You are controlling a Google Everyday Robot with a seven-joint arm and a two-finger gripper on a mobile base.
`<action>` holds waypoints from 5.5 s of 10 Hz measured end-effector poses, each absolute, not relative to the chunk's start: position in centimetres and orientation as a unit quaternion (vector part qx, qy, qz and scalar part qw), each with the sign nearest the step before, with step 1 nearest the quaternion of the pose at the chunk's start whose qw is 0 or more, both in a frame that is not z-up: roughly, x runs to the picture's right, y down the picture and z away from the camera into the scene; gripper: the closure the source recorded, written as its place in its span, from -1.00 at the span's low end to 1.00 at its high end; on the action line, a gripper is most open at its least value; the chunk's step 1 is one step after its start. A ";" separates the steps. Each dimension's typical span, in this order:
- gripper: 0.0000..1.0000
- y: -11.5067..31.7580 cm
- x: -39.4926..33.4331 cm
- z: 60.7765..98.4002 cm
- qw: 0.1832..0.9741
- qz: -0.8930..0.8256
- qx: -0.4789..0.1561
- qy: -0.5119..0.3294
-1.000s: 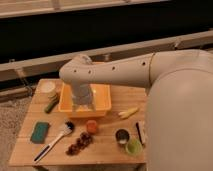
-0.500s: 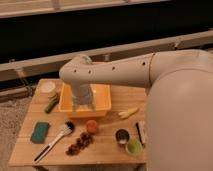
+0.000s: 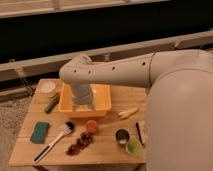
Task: Place apple in metal cup
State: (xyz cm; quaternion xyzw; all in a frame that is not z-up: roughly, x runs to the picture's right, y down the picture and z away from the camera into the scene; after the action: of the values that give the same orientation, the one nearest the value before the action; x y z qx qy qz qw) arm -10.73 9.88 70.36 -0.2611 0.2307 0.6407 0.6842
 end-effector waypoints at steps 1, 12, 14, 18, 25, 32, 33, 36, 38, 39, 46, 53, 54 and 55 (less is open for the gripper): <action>-0.30 9.9 -10.7 70.4 0.684 0.641 -0.261 0.231; -0.30 19.3 -10.3 72.8 0.709 0.609 -0.265 0.235; -0.30 19.6 -9.9 74.9 0.707 0.615 -0.251 0.243; -0.30 20.1 -9.1 77.6 0.689 0.636 -0.237 0.257; -0.30 20.2 -8.3 80.4 0.670 0.653 -0.237 0.261; 0.15 20.9 -8.5 81.4 0.661 0.657 -0.249 0.265; 0.36 21.0 -8.4 81.3 0.659 0.657 -0.251 0.267; 0.93 20.1 -8.1 80.6 0.656 0.660 -0.252 0.266; 1.00 18.4 -7.6 79.4 0.655 0.662 -0.249 0.264; 1.00 17.3 -7.2 78.5 0.656 0.663 -0.247 0.262; 1.00 13.2 -1.5 67.8 0.638 0.669 -0.268 0.271; 1.00 17.8 2.6 63.1 0.615 0.657 -0.291 0.323; 1.00 18.5 3.1 63.0 0.612 0.656 -0.292 0.333; 1.00 19.3 3.5 63.2 0.610 0.651 -0.293 0.345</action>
State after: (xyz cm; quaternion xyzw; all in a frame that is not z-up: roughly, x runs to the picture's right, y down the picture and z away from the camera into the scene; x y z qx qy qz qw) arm 3.52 19.35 63.15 -0.2927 0.3446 0.6510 0.6098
